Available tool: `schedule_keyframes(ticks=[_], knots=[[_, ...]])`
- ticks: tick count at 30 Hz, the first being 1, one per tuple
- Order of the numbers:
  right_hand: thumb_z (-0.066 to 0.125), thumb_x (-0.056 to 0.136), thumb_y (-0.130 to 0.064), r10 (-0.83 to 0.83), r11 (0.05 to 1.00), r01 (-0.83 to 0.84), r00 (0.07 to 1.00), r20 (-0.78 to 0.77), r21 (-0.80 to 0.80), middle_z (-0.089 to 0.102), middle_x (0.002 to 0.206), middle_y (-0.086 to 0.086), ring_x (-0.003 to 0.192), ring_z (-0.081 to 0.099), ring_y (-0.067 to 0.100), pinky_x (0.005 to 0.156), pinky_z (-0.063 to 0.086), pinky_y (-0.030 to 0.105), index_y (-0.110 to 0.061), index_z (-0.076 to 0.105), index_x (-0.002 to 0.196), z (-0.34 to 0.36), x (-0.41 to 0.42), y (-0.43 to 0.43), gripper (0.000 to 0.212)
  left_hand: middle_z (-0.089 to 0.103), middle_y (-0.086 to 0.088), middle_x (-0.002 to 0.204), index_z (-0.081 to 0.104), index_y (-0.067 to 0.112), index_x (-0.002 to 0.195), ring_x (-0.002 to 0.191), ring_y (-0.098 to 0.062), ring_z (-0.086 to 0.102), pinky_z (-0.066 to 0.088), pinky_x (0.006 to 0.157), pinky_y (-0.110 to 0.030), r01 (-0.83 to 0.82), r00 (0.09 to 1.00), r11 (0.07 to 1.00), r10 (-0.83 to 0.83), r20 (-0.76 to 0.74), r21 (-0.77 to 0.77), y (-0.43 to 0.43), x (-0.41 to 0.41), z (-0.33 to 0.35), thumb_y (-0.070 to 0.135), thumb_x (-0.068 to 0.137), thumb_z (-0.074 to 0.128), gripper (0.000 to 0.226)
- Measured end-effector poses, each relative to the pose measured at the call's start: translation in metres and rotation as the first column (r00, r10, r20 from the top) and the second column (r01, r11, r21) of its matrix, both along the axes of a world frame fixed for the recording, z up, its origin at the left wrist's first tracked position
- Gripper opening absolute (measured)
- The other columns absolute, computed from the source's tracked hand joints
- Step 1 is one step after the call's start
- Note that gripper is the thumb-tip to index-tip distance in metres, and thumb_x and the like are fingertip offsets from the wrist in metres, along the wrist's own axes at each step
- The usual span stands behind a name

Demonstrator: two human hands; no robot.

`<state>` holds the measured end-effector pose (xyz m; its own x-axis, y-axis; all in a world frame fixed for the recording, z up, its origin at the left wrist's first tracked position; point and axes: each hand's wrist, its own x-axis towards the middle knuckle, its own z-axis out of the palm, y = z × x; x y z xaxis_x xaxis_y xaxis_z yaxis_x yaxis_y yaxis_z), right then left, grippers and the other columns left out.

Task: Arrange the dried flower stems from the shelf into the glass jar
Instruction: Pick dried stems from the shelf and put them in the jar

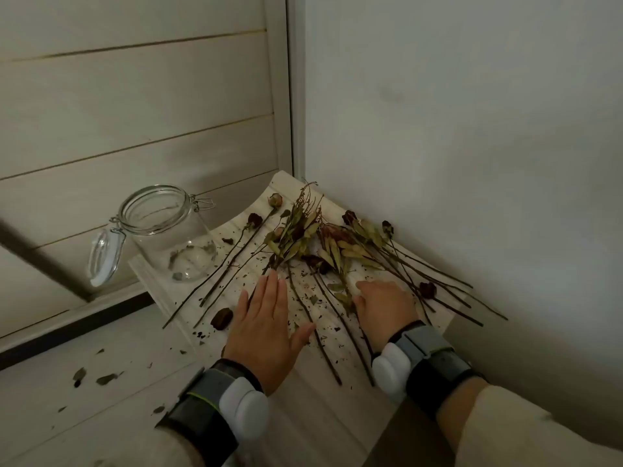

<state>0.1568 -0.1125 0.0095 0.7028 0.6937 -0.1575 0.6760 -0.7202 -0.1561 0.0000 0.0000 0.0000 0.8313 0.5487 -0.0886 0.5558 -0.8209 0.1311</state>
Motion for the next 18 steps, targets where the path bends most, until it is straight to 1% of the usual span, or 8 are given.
schedule_keyframes(ticks=[1, 3, 4, 6, 8, 11, 14, 18], knots=[[0.032, 0.099, -0.033, -0.02, 1.0, 0.02, 1.0, -0.005, 0.002, 0.06, 0.123, 0.002, 0.114, 0.051, 0.022, 0.092, 0.039, 0.032, -0.02, 0.055, 0.122, -0.001, 0.002, 0.003, 0.036, -0.032, -0.001, 0.147, -0.025, 0.015, 0.138, 0.137, -0.017, -0.028, -0.015, 0.114, -0.036, -0.017, 1.0, 0.999, 0.016, -0.015, -0.03, 0.002, 0.001, -0.002, 0.072, 0.056, -0.04, 0.101], [0.035, 0.098, -0.032, -0.056, 0.997, 0.057, 0.998, -0.015, 0.047, 0.065, 0.112, 0.004, 0.105, 0.057, 0.022, 0.086, 0.043, 0.031, -0.018, 0.061, 0.111, -0.007, 0.007, 0.01, 0.032, -0.035, 0.001, 0.144, -0.029, 0.018, 0.136, 0.136, -0.014, -0.03, -0.015, 0.113, -0.035, -0.018, 1.0, 0.999, 0.019, 0.019, -0.033, 0.004, 0.002, -0.003, 0.072, 0.051, -0.042, 0.101], [0.038, 0.097, -0.033, -0.081, 0.995, 0.083, 0.996, -0.041, 0.052, 0.066, 0.111, 0.004, 0.103, 0.059, 0.023, 0.085, 0.045, 0.032, -0.019, 0.063, 0.11, -0.007, 0.01, 0.013, 0.031, -0.035, 0.001, 0.144, -0.029, 0.018, 0.135, 0.136, -0.013, -0.03, -0.015, 0.113, -0.034, -0.036, 0.998, 0.998, 0.038, 0.05, -0.046, 0.007, 0.003, -0.01, 0.072, 0.051, -0.042, 0.101], [0.043, 0.095, -0.035, -0.131, 0.987, 0.142, 0.981, -0.145, 0.07, 0.066, 0.114, 0.005, 0.105, 0.06, 0.023, 0.089, 0.049, 0.034, -0.02, 0.062, 0.114, -0.007, 0.014, 0.019, 0.031, -0.035, 0.003, 0.143, -0.029, 0.019, 0.136, 0.137, -0.011, -0.028, -0.015, 0.112, -0.033, -0.035, 0.999, 0.997, 0.038, 0.03, -0.075, 0.006, 0.005, -0.012, 0.072, 0.05, -0.041, 0.102], [0.049, 0.092, -0.038, -0.165, 0.981, 0.185, 0.959, -0.231, 0.066, 0.064, 0.119, 0.005, 0.109, 0.059, 0.024, 0.092, 0.048, 0.034, -0.019, 0.06, 0.119, -0.006, 0.02, 0.024, 0.034, -0.034, 0.003, 0.142, -0.028, 0.019, 0.136, 0.139, -0.01, -0.025, -0.015, 0.112, -0.031, -0.043, 0.998, 0.993, 0.048, 0.048, -0.107, 0.008, 0.007, -0.016, 0.073, 0.048, -0.041, 0.104], [0.057, 0.088, -0.04, -0.22, 0.963, 0.258, 0.917, -0.332, 0.074, 0.065, 0.116, 0.004, 0.106, 0.06, 0.023, 0.086, 0.048, 0.029, -0.019, 0.06, 0.114, -0.004, 0.026, 0.031, 0.034, -0.034, 0.004, 0.142, -0.03, 0.02, 0.133, 0.141, -0.012, -0.023, -0.013, 0.114, -0.031, -0.048, 0.998, 0.989, 0.053, 0.028, -0.14, 0.009, 0.008, -0.017, 0.074, 0.047, -0.041, 0.102], [0.061, 0.085, -0.04, -0.259, 0.947, 0.311, 0.891, -0.374, 0.086, 0.064, 0.114, 0.004, 0.104, 0.06, 0.022, 0.08, 0.044, 0.024, -0.017, 0.06, 0.108, 0.0, 0.027, 0.036, 0.033, -0.028, 0.001, 0.151, -0.03, 0.02, 0.133, 0.144, -0.014, -0.019, -0.01, 0.116, -0.032, -0.05, 0.998, 0.986, 0.054, 0.019, -0.161, 0.009, 0.009, -0.019, 0.074, 0.046, -0.04, 0.103], [0.065, 0.083, -0.038, -0.273, 0.942, 0.327, 0.878, -0.392, 0.076, 0.064, 0.112, 0.004, 0.102, 0.059, 0.022, 0.075, 0.038, 0.021, -0.015, 0.059, 0.105, 0.004, 0.027, 0.04, 0.032, -0.022, -0.003, 0.156, -0.022, 0.016, 0.143, 0.144, -0.015, -0.019, -0.008, 0.118, -0.032, -0.058, 0.998, 0.985, 0.056, -0.014, -0.165, 0.009, 0.011, -0.019, 0.074, 0.045, -0.041, 0.116]])
